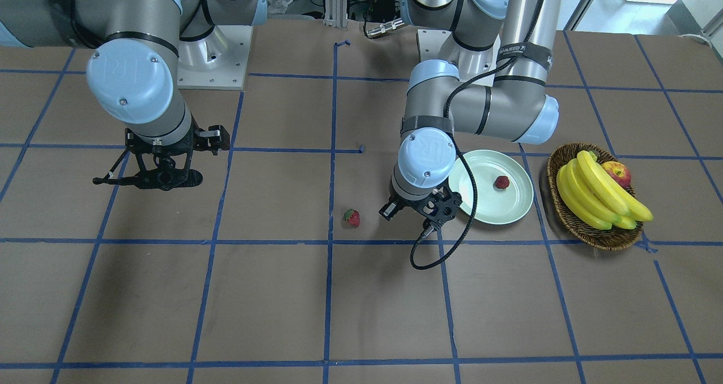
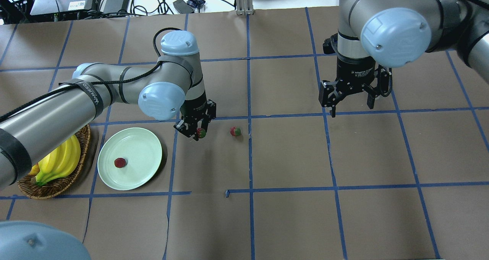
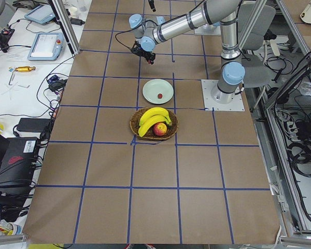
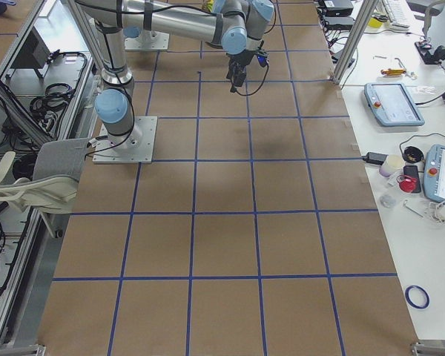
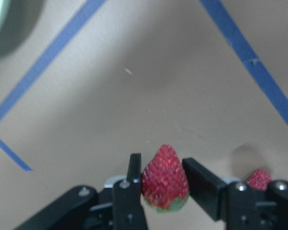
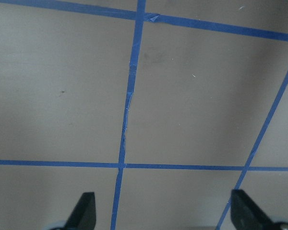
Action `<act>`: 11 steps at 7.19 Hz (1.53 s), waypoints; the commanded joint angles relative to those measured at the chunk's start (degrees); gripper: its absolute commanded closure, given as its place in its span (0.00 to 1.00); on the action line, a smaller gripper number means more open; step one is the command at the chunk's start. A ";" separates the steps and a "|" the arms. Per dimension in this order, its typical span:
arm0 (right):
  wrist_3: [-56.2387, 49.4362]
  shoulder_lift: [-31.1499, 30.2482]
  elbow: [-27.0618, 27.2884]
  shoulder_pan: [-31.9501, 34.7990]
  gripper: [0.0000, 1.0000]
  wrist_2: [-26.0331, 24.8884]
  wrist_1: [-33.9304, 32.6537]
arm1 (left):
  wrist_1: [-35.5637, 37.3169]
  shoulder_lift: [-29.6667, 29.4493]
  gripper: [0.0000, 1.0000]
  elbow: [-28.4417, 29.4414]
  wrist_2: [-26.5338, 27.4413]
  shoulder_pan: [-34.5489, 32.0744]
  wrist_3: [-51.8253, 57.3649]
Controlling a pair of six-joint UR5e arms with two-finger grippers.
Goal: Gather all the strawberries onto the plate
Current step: 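Carry the strawberry with the left gripper onto the green plate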
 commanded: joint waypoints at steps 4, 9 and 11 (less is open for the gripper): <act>-0.09 0.00 0.00 -0.02 0.00 0.29 -0.03 | -2.12 0.67 1.00 -1.94 14.20 11.39 37.71; 0.00 0.00 0.00 0.07 0.00 0.30 -0.12 | -2.82 1.82 0.07 -6.34 15.39 14.41 50.97; 0.00 -0.09 0.00 0.07 0.00 0.47 -0.12 | -2.21 2.86 0.00 -5.04 14.60 13.36 52.63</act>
